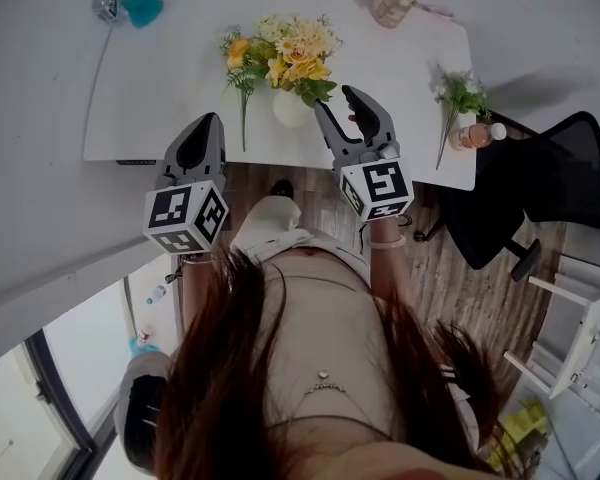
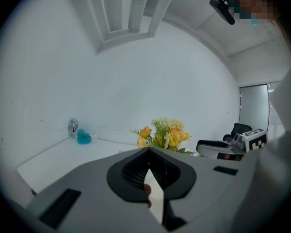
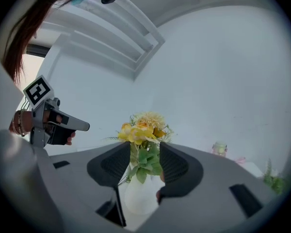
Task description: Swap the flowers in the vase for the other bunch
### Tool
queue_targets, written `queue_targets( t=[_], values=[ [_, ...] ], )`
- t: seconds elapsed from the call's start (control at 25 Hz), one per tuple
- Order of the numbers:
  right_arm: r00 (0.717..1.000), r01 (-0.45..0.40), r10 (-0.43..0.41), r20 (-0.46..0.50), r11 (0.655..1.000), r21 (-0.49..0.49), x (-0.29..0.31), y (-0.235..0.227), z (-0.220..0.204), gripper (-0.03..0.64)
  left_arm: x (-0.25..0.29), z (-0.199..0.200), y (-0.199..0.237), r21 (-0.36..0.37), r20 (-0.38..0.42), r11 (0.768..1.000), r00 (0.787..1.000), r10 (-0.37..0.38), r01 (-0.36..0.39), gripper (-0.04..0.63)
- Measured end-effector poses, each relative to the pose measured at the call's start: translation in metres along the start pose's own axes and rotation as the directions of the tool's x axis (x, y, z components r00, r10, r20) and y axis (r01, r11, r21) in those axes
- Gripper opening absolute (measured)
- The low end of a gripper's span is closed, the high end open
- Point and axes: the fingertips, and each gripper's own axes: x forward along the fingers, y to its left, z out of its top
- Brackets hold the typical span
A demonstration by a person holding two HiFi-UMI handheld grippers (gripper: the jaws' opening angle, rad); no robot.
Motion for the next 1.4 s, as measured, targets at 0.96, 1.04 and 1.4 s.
queue_targets(
  t=[0.96, 1.04, 1.4],
  values=[
    [0.994, 0.105, -0.105, 0.025, 0.994, 0.011, -0.126, -0.001, 0.015, 0.075, -0.068, -0.031, -0.105, 0.041, -0.005, 0.996, 0.996, -0.084, 0.084, 0.003],
    [0.993, 0.111, -0.112, 0.026, 0.993, 0.026, -0.134, 0.001, 0.015, 0.071, -0.077, -0.033, -0.109, 0.039, -0.008, 0.996, 0.997, -0.082, 0.082, 0.003],
    [0.992, 0.118, -0.120, 0.046, 0.992, 0.045, -0.167, 0.019, 0.016, 0.063, -0.112, -0.044, -0.130, 0.050, -0.002, 0.993, 0.995, -0.103, 0.103, 0.003]
  ],
)
